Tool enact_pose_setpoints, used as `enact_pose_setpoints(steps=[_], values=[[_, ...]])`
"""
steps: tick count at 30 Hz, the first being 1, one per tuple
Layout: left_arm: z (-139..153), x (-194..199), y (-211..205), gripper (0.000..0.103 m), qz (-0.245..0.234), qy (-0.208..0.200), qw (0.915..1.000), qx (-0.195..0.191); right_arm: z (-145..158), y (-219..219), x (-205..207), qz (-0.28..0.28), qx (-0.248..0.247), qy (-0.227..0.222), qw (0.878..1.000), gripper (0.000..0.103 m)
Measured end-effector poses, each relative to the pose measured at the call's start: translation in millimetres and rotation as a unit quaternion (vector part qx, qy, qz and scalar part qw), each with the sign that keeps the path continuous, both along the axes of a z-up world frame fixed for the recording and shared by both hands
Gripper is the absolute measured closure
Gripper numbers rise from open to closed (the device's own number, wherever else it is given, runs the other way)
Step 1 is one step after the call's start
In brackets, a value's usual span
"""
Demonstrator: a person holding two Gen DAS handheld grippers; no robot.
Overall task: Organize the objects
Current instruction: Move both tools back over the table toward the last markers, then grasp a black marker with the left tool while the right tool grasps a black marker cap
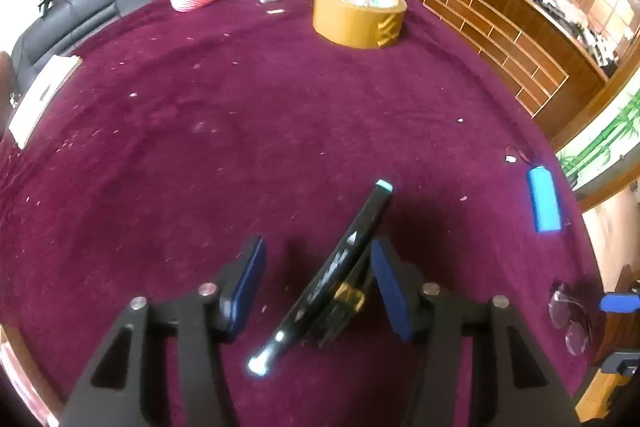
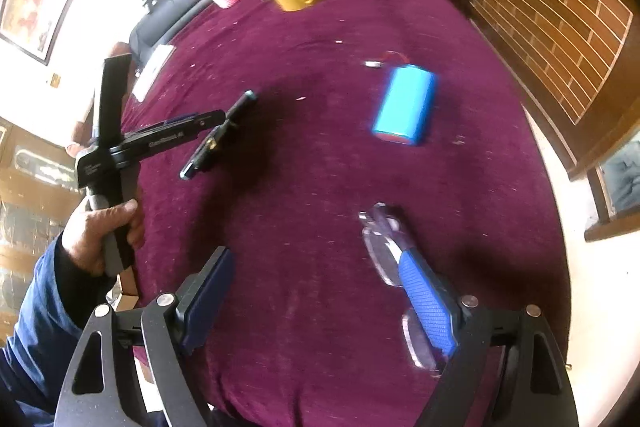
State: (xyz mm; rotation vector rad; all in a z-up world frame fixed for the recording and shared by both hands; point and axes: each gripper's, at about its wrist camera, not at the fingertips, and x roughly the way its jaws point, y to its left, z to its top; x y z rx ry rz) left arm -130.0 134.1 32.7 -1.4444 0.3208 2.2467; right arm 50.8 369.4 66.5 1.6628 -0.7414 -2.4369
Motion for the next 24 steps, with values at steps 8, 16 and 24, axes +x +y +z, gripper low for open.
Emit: enact_pose_setpoints(steps=[8, 16, 24], values=[[-16, -13, 16, 0.055, -0.045, -0.014, 0.9989, -0.007, -6, 1, -3, 0.0, -0.009, -0.005, 1.0, 0.015], [-21, 1, 0, 0.088, -0.01, 0.046, 0.9983, -0.033, -5, -33, -14, 0.034, 0.0, 0.006, 0.999, 0.015], [-8, 24, -80, 0.089, 0.133, 0.063, 0.989, 0.011, -11, -71, -33, 0.074, 0.005, -0.007, 0.997, 0.015]])
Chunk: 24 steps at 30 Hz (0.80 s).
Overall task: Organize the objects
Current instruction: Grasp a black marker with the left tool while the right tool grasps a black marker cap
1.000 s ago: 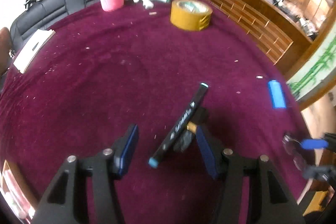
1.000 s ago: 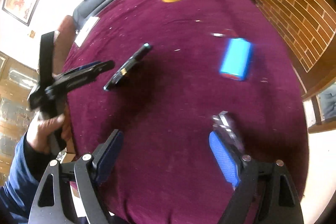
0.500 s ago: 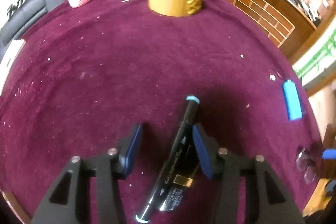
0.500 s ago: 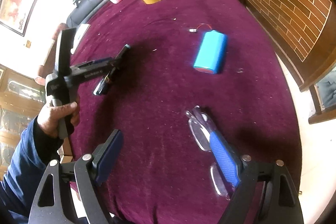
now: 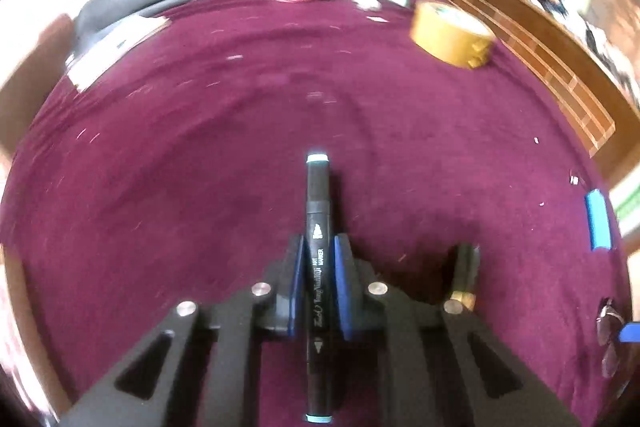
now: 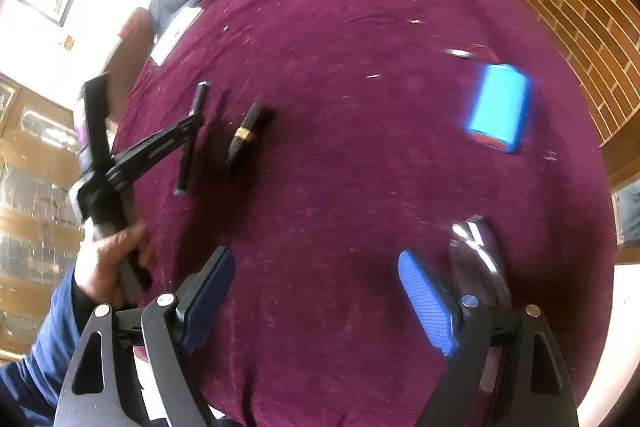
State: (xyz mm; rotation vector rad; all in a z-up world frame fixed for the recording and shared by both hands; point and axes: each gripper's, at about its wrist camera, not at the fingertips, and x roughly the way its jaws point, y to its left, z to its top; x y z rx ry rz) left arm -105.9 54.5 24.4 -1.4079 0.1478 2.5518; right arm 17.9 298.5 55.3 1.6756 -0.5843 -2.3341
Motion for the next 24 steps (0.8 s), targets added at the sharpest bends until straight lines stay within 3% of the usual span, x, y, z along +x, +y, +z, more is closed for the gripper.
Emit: enact_pose_setpoints(steps=[12, 19, 24], values=[[63, 96, -80, 0.089, 0.055, 0.086, 0.9946, 0.018, 1, -77, -39, 0.068, -0.005, -0.004, 0.998, 0.015], [120, 149, -137, 0.089, 0.11, 0.149, 0.9827, 0.009, -1, -113, -57, 0.096, -0.015, -0.003, 0.995, 0.015], [154, 185, -165, 0.089, 0.133, 0.167, 0.9768, 0.01, -4, -119, -78, 0.087, -0.005, -0.01, 0.996, 0.015]])
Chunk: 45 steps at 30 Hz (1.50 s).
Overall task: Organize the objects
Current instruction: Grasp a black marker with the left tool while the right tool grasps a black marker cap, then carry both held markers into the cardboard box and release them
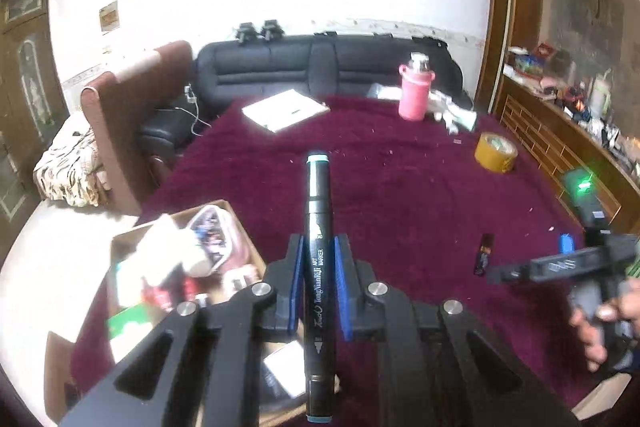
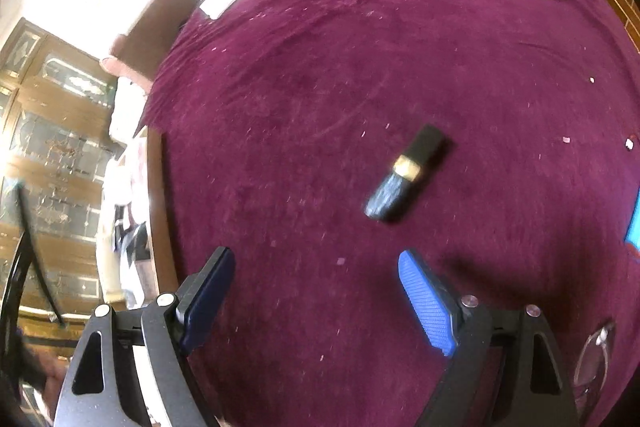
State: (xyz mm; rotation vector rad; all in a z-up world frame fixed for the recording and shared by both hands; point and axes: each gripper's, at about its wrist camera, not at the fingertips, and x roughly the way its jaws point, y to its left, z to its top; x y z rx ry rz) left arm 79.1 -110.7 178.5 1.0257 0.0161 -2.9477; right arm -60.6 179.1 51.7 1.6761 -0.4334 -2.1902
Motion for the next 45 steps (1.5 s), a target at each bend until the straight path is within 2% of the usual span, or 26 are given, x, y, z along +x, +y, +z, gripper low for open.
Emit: enact_pose_setpoints(steps=[2, 4, 8, 10, 11, 12, 13, 14, 17, 18, 20, 23, 31, 35, 41, 45], values=[[9, 8, 0, 0.089, -0.008, 0.001, 1.0, 0.001, -5, 3, -12, -0.016, 0.012, -0.015, 1.0, 0.015], [11, 14, 1, 0.089, -0.022, -0.001, 0.9994, 0.026, -12, 11, -22, -0.041, 0.01, -0.033, 0.999, 0.015], [-6, 20, 12, 0.088, -0.046, -0.022, 0.9973, 0.054, -24, 26, -38, -0.081, 0.027, -0.057, 0.995, 0.018], [-15, 22, 18, 0.088, -0.051, -0.03, 0.9969, 0.052, -28, 25, -45, -0.076, 0.053, -0.058, 0.994, 0.03], [-18, 22, 21, 0.088, -0.053, -0.033, 0.997, 0.046, -32, 25, -48, -0.076, 0.062, -0.061, 0.993, 0.04], [-20, 23, 21, 0.088, -0.053, -0.034, 0.997, 0.046, -34, 25, -50, -0.076, 0.068, -0.063, 0.993, 0.041], [-20, 24, 20, 0.088, -0.051, -0.034, 0.997, 0.048, -34, 23, -52, -0.074, 0.076, -0.055, 0.993, 0.043], [-20, 25, 18, 0.088, -0.048, -0.034, 0.997, 0.05, -33, 18, -54, -0.064, 0.097, -0.047, 0.992, 0.052], [-23, 26, 14, 0.088, -0.039, -0.035, 0.9972, 0.054, -32, 3, -56, -0.033, 0.157, -0.019, 0.987, 0.068], [-24, 26, 13, 0.088, -0.037, -0.037, 0.997, 0.057, -32, 0, -55, -0.023, 0.166, -0.01, 0.986, 0.077], [-27, 26, 10, 0.089, -0.034, -0.036, 0.997, 0.061, -32, -2, -50, -0.015, 0.162, -0.005, 0.987, 0.082], [-34, 28, 1, 0.088, -0.024, -0.04, 0.9971, 0.06, -32, -5, -40, -0.001, 0.158, -0.004, 0.987, 0.082], [-52, 34, -35, 0.088, 0.009, -0.06, 0.9939, 0.091, -32, -2, -36, -0.004, 0.143, -0.007, 0.99, 0.082], [-65, 23, -32, 0.087, -0.025, -0.098, 0.9876, 0.12, -32, -11, -32, 0.005, 0.146, -0.005, 0.989, 0.082], [-94, -6, -4, 0.083, -0.089, -0.157, 0.9738, 0.138, -33, -22, -5, 0.036, 0.136, -0.008, 0.99, 0.082], [-109, -31, 8, 0.079, -0.095, -0.191, 0.9696, 0.12, -33, -17, 11, 0.043, 0.13, -0.009, 0.991, 0.082]])
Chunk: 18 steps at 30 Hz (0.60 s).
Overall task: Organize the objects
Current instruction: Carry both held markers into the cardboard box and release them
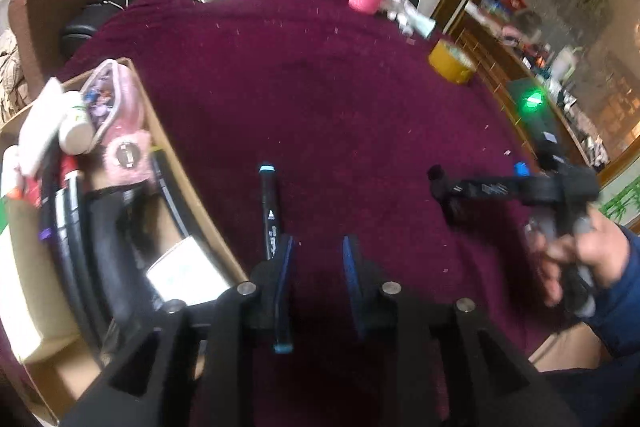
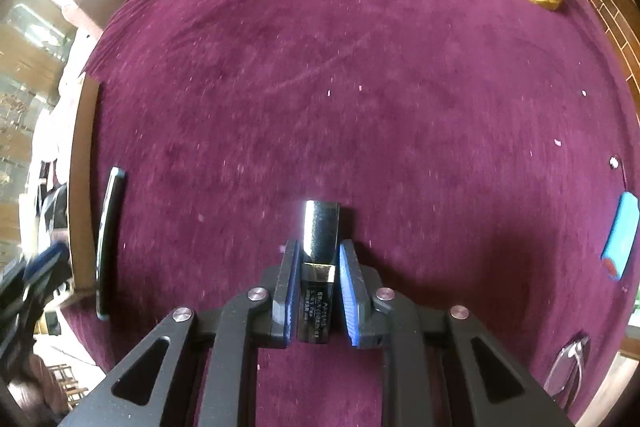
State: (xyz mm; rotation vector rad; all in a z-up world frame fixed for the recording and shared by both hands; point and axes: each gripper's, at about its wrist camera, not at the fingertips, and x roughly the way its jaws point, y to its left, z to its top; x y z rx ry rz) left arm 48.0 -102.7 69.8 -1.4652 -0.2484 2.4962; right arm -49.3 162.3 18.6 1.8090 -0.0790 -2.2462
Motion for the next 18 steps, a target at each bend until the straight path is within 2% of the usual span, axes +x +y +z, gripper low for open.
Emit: enact_pose_setpoints(steps=[2, 4, 6, 9, 12, 13, 15, 18], values=[[-7, -12, 6, 0.079, -0.008, -0.011, 0.9997, -0.021, 0, 2, 5, 0.003, -0.001, 0.002, 1.0, 0.082], [-16, -25, 11, 0.079, -0.002, -0.031, 0.9977, -0.06, 0, 4, 9, 0.004, -0.007, 0.0, 1.0, 0.082], [-24, -35, 15, 0.079, 0.004, -0.051, 0.9938, -0.099, -1, 9, 12, 0.0, -0.015, -0.002, 1.0, 0.082], [-36, -41, 22, 0.079, -0.005, -0.068, 0.988, -0.138, -1, 9, 16, 0.004, -0.017, 0.003, 1.0, 0.082], [-48, -41, 36, 0.08, -0.029, -0.06, 0.9779, -0.198, -1, 10, 19, -0.001, -0.026, 0.006, 1.0, 0.082], [-48, -39, 41, 0.086, -0.037, -0.05, 0.9759, -0.209, -1, 11, 19, -0.004, -0.033, 0.005, 0.999, 0.082], [-48, -36, 44, 0.089, -0.041, -0.039, 0.9781, -0.201, 0, 14, 21, -0.008, -0.041, 0.006, 0.999, 0.082], [-43, -29, 44, 0.089, -0.047, -0.026, 0.9893, -0.135, 5, 14, 23, -0.009, -0.048, 0.01, 0.999, 0.083]])
